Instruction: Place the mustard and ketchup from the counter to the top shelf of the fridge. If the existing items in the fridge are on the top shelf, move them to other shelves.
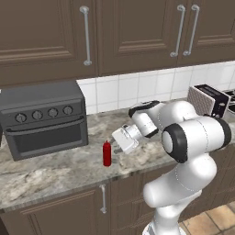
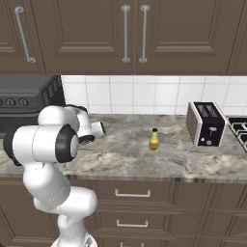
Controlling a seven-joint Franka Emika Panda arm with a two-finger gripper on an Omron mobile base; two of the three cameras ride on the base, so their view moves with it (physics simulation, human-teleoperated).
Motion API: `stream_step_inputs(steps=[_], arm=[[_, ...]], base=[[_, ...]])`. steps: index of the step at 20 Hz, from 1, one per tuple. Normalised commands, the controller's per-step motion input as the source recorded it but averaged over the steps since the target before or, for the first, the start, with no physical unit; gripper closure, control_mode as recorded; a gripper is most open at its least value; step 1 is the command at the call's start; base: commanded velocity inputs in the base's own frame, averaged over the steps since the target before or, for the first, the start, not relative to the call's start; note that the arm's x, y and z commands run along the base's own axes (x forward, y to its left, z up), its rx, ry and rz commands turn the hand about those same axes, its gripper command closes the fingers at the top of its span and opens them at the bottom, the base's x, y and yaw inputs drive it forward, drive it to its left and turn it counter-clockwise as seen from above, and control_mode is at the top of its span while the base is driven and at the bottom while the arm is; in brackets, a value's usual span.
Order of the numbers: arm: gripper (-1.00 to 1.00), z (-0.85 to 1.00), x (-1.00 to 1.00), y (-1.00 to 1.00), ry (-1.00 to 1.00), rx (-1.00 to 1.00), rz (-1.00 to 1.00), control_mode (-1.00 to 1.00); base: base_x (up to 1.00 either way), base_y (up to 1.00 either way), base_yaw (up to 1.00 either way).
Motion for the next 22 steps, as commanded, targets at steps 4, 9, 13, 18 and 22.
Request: stream_step_inputs(steps=[4, 9, 13, 18, 22], arm=[[-1.00, 0.00, 0.00, 0.00, 0.01, 0.00, 0.00, -1.00], [-1.00, 0.00, 0.00, 0.00, 0.06, 0.00, 0.00, -1.00], [-1.00, 0.00, 0.00, 0.00, 0.07, 0.00, 0.00, -1.00], [-1.00, 0.00, 0.00, 0.00, 0.06, -0.01, 0.01, -1.00], [-1.00, 0.00, -0.05, 0.00, 0.02, -0.01, 0.02, -1.00]], base=[[0.00, 0.00, 0.00], [0.00, 0.00, 0.00], [0.00, 0.00, 0.00], [0.00, 0.00, 0.00], [0.00, 0.00, 0.00]])
